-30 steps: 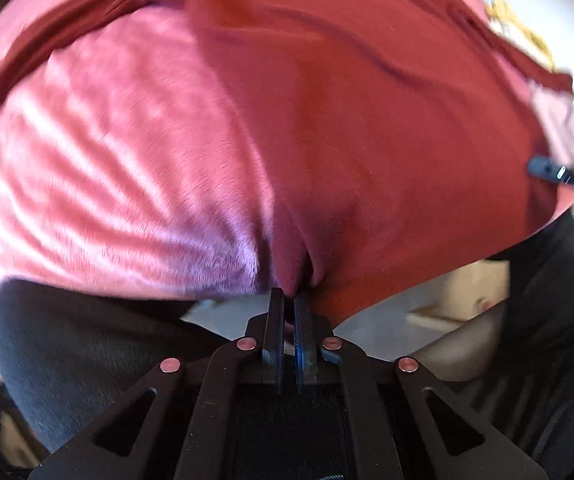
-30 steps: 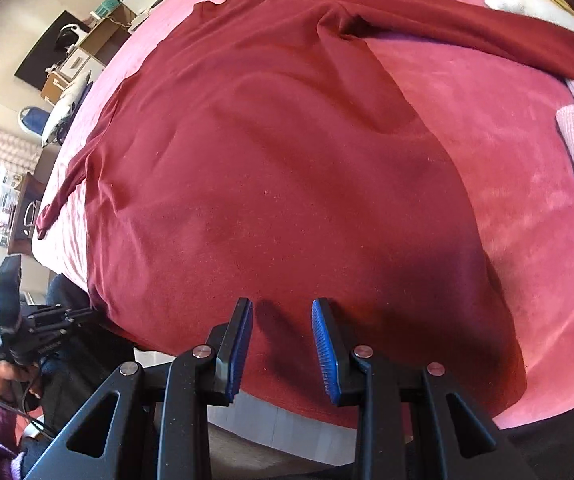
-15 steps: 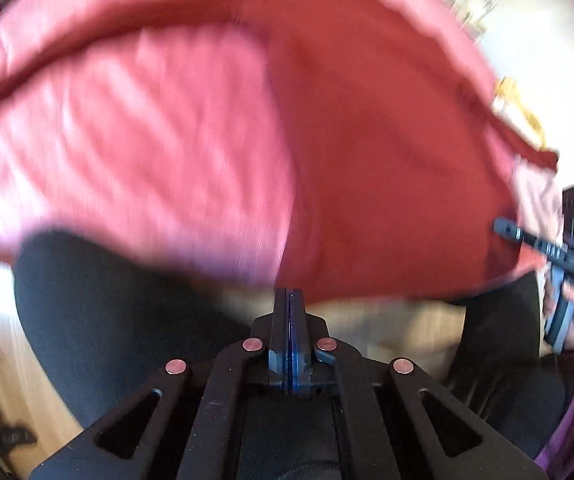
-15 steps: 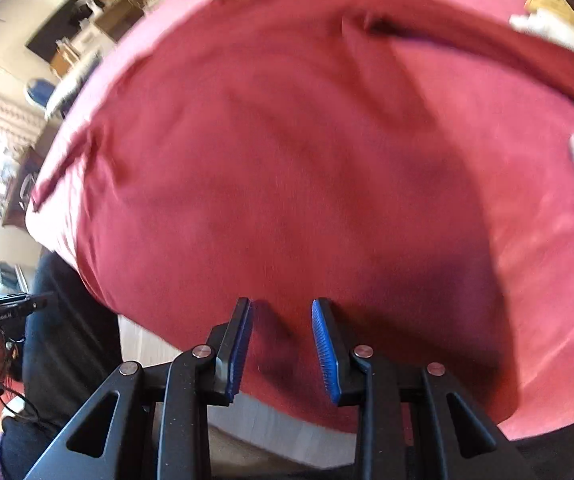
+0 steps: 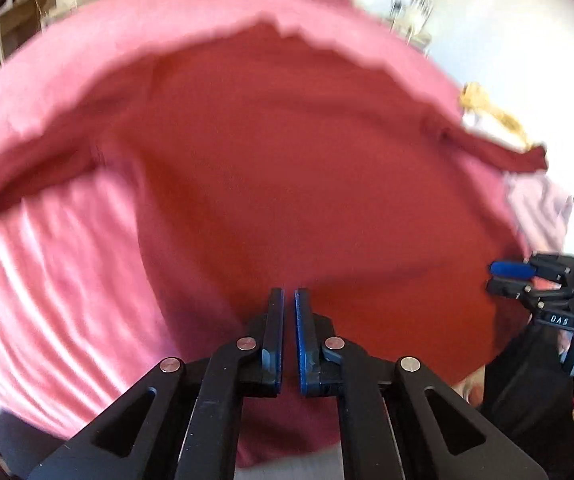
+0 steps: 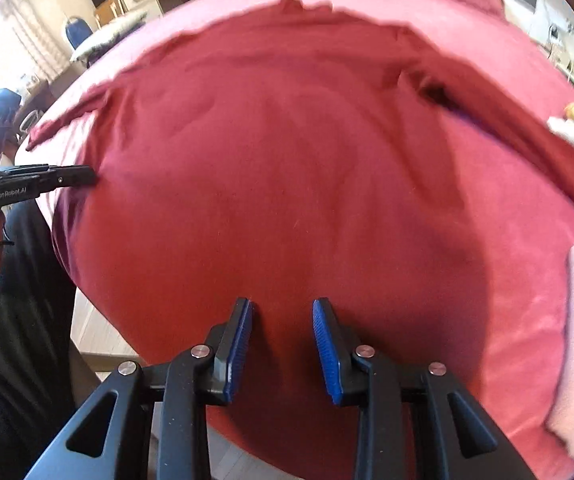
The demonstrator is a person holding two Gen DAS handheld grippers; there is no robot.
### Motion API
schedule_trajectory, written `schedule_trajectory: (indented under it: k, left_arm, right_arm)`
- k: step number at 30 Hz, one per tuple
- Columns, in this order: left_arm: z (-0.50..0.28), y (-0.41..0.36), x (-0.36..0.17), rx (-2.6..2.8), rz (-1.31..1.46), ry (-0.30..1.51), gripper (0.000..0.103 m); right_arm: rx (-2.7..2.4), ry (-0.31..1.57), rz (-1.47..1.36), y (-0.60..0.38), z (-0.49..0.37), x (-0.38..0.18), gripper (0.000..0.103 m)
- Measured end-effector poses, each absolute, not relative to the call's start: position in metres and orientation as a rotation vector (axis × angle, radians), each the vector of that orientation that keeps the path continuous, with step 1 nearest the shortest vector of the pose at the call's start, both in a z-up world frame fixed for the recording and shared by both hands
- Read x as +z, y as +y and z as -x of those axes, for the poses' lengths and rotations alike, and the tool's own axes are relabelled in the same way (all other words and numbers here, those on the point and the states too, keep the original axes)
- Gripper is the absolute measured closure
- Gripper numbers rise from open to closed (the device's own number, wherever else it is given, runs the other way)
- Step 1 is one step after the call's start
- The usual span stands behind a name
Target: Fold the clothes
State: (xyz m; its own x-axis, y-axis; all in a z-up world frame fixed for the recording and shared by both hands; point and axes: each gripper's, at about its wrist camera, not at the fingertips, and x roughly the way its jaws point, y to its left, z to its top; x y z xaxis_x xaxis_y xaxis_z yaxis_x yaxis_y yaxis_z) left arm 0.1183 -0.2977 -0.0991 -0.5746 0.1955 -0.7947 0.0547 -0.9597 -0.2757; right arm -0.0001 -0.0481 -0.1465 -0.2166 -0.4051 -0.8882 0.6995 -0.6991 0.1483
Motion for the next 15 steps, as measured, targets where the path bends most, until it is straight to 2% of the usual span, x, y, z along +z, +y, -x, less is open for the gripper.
schedule_trajectory:
  k: [2,6,11,15]
  left_arm:
    - [-0.097,-0.303,-0.087,2.771,1.300,-0.411,0.094]
    - [-0.041,-0.317,-0.089,2.871,1.222,-0.454,0.076]
    - [0.041,-0.329,-0.117,2.892,1.320,-0.550,0.074]
    - [0.081,-0.339,-0.127,3.038,1.306,-0.368,0.074]
  right_arm:
    - [-1.985,0.290,-1.266,-0.052,0.016,-0.135,0.071]
    - [-1.959,0.217,-1.212,-0.094,0.066,-0.123,0.071]
    - [-1.914,0.159,-1.168,-0.179,0.141,-0.119,0.071]
    - [-1.825,0.080,-1.201,-0.244,0.196,-0.129,0.071]
